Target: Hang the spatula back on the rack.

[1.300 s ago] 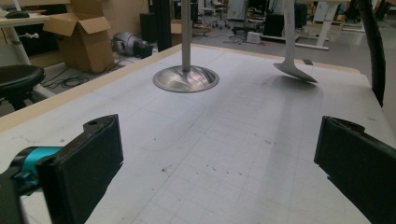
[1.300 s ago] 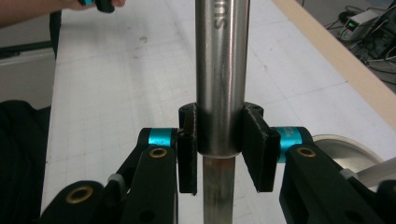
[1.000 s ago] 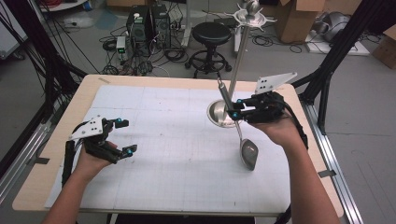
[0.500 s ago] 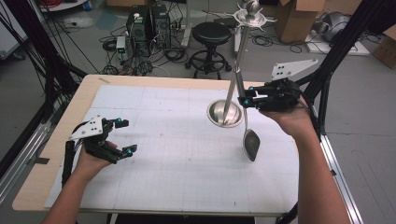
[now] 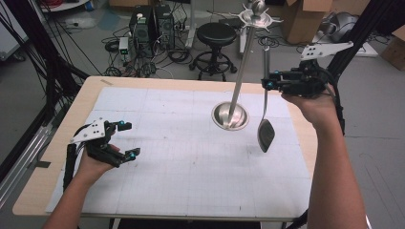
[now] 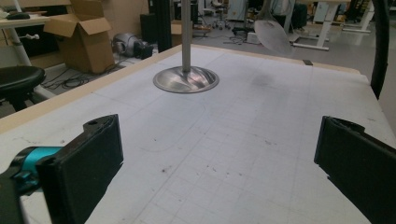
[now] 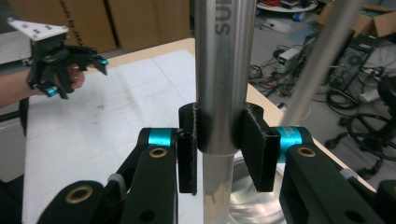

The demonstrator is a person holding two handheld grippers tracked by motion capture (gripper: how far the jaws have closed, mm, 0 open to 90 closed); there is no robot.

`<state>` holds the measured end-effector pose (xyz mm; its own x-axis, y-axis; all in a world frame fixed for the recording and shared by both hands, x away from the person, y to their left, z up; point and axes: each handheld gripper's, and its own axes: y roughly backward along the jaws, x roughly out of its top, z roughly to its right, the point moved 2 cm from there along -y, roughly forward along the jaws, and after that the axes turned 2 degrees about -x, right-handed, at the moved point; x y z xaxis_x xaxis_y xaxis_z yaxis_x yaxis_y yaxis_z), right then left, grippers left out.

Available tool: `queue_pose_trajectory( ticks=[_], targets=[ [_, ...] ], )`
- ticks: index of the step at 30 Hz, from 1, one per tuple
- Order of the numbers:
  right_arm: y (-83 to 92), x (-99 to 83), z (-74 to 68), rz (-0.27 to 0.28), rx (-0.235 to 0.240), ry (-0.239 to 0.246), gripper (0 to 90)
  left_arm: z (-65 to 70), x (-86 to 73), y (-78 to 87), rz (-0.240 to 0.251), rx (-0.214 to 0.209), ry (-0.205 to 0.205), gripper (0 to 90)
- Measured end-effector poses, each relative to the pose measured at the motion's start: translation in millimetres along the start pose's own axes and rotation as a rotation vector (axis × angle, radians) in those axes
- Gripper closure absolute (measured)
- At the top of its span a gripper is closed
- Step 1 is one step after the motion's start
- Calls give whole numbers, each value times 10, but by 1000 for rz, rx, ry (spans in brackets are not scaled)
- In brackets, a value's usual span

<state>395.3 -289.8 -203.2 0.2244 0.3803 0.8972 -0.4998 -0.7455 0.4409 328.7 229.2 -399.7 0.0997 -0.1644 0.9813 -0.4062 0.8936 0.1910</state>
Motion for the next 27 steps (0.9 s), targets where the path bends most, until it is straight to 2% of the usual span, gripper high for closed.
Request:
queue_pose_trajectory(
  ticks=[9, 17, 27],
  targets=[
    [29, -35, 188, -16, -67, -75, 695, -1, 1, 2, 2, -5, -1, 17],
    [-23, 38, 256, -31, -115, -86, 694, -3, -1, -1, 4, -8, 2, 17],
    [-86, 61, 294, -53, -140, -103, 694, -3, 5, 7, 11, -13, 2, 17]
  ],
)
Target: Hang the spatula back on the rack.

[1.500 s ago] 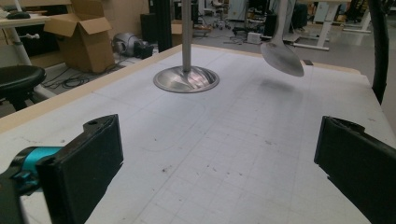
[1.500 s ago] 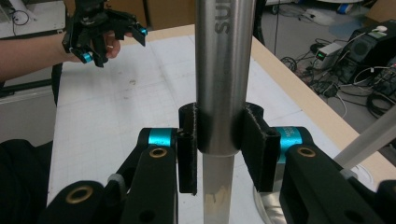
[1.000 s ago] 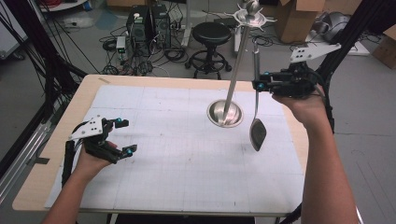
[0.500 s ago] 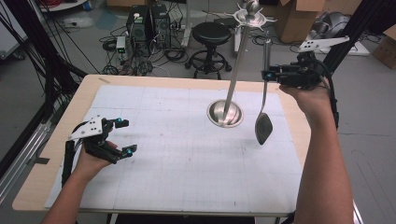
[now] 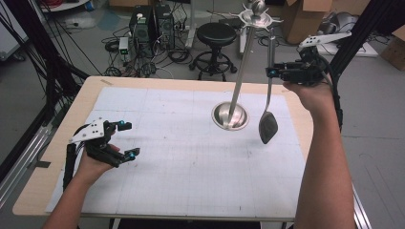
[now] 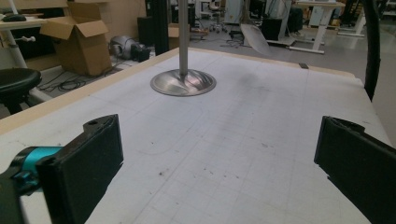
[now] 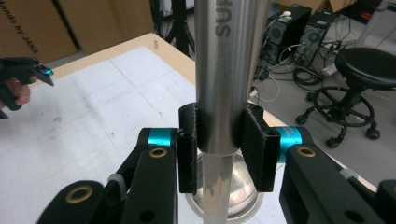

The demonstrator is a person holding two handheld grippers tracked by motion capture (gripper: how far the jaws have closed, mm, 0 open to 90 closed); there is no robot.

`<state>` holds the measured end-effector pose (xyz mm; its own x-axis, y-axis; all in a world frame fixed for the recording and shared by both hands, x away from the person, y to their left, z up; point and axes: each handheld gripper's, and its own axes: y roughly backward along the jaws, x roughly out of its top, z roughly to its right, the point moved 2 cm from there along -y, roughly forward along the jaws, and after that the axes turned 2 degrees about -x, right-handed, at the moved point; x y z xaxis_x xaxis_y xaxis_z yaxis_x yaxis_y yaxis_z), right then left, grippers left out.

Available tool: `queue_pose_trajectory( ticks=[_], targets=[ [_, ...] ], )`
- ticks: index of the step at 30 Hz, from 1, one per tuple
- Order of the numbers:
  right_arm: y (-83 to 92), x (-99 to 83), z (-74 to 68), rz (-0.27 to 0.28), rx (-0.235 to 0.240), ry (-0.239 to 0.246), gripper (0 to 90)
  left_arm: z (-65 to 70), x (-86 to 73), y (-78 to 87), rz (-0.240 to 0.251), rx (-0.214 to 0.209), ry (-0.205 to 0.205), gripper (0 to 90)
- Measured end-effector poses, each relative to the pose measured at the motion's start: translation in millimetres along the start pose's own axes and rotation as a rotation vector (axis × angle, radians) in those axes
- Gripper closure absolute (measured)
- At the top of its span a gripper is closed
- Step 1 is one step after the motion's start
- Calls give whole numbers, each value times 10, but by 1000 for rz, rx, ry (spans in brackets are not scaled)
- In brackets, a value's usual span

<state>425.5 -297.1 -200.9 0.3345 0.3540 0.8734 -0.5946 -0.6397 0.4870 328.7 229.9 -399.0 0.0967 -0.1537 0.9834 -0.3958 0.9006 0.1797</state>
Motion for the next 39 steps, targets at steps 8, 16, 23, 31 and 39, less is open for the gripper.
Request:
queue_pose_trajectory(
  ticks=[8, 16, 23, 31, 39],
  targets=[
    [-67, 10, -3, -8, -1, 2, 694, 3, -1, -3, -2, -1, -1, 17],
    [-122, -1, 41, -10, -3, -15, 694, 5, -3, -5, -6, -3, -1, 17],
    [-182, 0, 55, -4, 12, -30, 693, 8, -9, -15, -10, -4, 0, 17],
    [-262, -14, 105, 11, 30, -28, 690, 11, -12, -17, -18, -10, -3, 17],
    [-280, -15, 71, 1, -60, 4, 463, 26, -9, -25, -16, -12, -3, 17]
  ],
)
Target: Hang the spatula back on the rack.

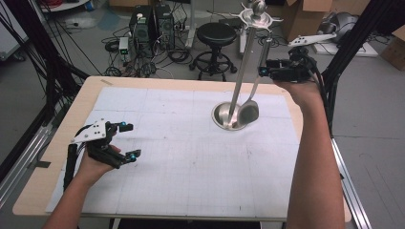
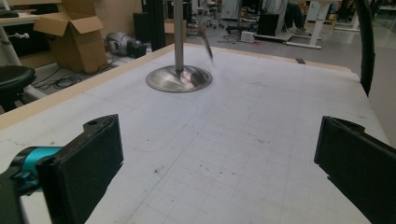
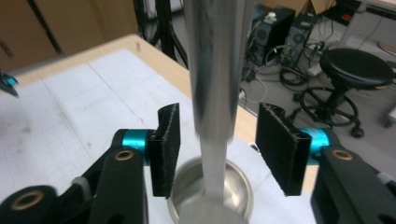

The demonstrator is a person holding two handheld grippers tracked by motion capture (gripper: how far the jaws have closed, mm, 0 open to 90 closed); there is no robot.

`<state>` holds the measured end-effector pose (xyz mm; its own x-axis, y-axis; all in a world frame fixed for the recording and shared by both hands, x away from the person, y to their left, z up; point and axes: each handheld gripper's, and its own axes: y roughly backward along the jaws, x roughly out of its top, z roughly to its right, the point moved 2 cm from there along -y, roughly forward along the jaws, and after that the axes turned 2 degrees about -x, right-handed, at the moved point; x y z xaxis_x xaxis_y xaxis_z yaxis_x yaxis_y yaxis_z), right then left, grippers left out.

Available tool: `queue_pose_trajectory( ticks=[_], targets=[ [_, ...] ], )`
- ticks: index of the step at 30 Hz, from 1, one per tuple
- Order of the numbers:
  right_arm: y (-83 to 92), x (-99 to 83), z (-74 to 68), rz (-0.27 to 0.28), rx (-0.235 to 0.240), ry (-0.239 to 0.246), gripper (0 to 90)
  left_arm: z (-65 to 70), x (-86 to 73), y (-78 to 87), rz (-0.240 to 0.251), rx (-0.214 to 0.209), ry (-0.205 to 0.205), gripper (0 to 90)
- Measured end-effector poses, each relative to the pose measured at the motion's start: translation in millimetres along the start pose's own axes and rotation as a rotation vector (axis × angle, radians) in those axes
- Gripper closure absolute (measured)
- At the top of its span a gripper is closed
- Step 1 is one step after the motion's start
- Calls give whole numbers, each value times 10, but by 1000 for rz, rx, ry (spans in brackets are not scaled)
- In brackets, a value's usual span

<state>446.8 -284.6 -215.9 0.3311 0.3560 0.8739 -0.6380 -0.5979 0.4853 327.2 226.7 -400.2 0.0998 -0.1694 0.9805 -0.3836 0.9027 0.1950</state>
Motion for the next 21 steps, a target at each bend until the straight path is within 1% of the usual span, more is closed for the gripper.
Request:
queue_pose_trajectory(
  ticks=[1, 3, 5, 7, 8, 9, 10, 11, 13, 14, 16, 18, 21],
  targets=[
    [7, -10, -3, -10, -2, -1, 435, -1, 0, 1, 0, 0, 0, 17],
    [39, -28, -9, -7, -5, 1, 419, -3, 1, 3, -1, 0, -2, 17],
    [79, -46, -20, 15, 3, -7, 392, 0, 1, 1, -1, 2, -1, 17],
    [122, -62, -30, 32, 4, -4, 368, 2, 1, 0, -1, 0, -2, 17],
    [145, -72, -42, 36, 2, -5, 347, 2, 2, -1, 0, 1, -2, 17],
    [164, -79, -53, 43, -10, -3, 325, 2, 2, -1, 0, 1, -2, 17],
    [184, -86, -67, 49, -14, -3, 320, 0, 2, 1, 0, 2, -3, 17],
    [204, -93, -87, 59, -2, -1, 319, 0, 2, 2, -1, 3, -2, 17],
    [242, -105, -140, 71, 6, 15, 310, 0, 3, 2, 0, 4, -2, 17],
    [256, -109, -164, 71, 11, 13, 302, 1, 2, 3, -1, 3, -1, 17],
    [293, -119, -244, 89, 21, 25, 280, 1, 1, 0, -2, 4, -3, 17],
    [337, -128, -330, 110, 42, 32, 280, 4, 1, 0, -2, 1, 0, 17],
    [394, -162, -463, 138, 71, 67, 282, 1, 3, 3, -1, 2, -4, 17]
  ],
)
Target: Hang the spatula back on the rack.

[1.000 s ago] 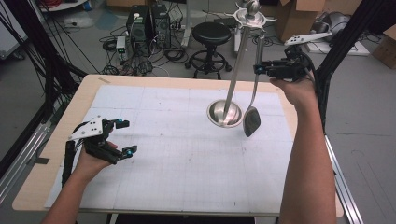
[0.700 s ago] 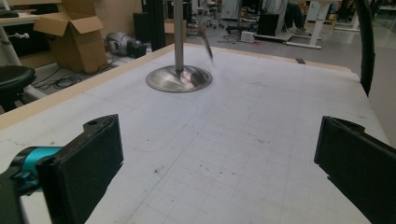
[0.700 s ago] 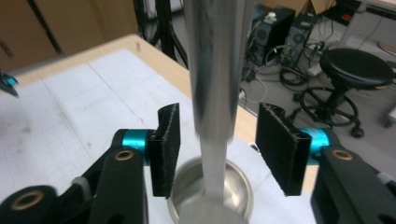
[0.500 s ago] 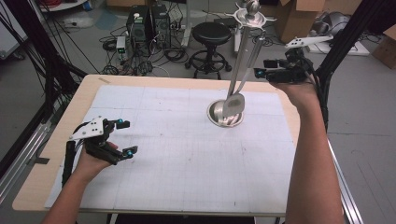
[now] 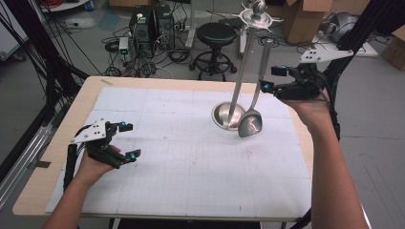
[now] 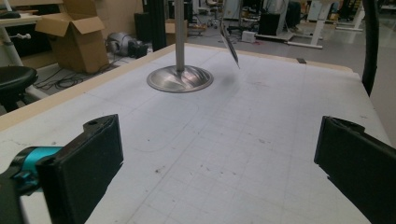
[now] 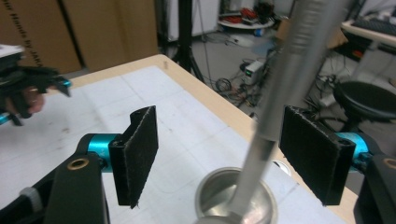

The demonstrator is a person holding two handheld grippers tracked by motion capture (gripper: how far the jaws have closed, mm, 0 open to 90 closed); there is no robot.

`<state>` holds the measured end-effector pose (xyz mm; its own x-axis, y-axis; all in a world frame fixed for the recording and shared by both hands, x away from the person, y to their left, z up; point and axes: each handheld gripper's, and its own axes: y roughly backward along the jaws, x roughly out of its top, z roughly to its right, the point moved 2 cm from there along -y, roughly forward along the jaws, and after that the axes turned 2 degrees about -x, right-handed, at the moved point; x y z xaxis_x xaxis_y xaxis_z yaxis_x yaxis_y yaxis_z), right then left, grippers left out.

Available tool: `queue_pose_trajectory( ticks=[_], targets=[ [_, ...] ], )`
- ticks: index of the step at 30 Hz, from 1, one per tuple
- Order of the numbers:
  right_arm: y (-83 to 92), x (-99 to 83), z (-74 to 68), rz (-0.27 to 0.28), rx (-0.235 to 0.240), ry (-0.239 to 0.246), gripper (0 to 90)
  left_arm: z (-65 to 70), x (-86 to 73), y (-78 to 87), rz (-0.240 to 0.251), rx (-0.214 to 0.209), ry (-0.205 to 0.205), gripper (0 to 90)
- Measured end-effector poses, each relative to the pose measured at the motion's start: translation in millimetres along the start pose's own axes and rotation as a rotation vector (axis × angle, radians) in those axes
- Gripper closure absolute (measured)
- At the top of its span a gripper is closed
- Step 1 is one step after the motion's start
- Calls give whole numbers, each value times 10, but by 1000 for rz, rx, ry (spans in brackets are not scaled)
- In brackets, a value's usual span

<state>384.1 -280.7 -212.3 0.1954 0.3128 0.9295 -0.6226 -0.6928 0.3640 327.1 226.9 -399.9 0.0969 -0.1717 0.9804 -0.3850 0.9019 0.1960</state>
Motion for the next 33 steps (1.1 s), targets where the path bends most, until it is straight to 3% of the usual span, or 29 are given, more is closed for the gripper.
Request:
queue_pose_trajectory(
  ticks=[3, 12, 33],
  targets=[
    [32, -45, -121, 5, 21, 28, 288, 2, 0, -2, 1, -1, 0, 17],
    [61, -236, -357, 1, 78, 46, 301, 5, 3, 4, -1, 3, 1, 17],
    [-83, -807, -641, -43, 93, -23, 215, 5, -8, -5, -12, 2, 4, 17]
  ],
)
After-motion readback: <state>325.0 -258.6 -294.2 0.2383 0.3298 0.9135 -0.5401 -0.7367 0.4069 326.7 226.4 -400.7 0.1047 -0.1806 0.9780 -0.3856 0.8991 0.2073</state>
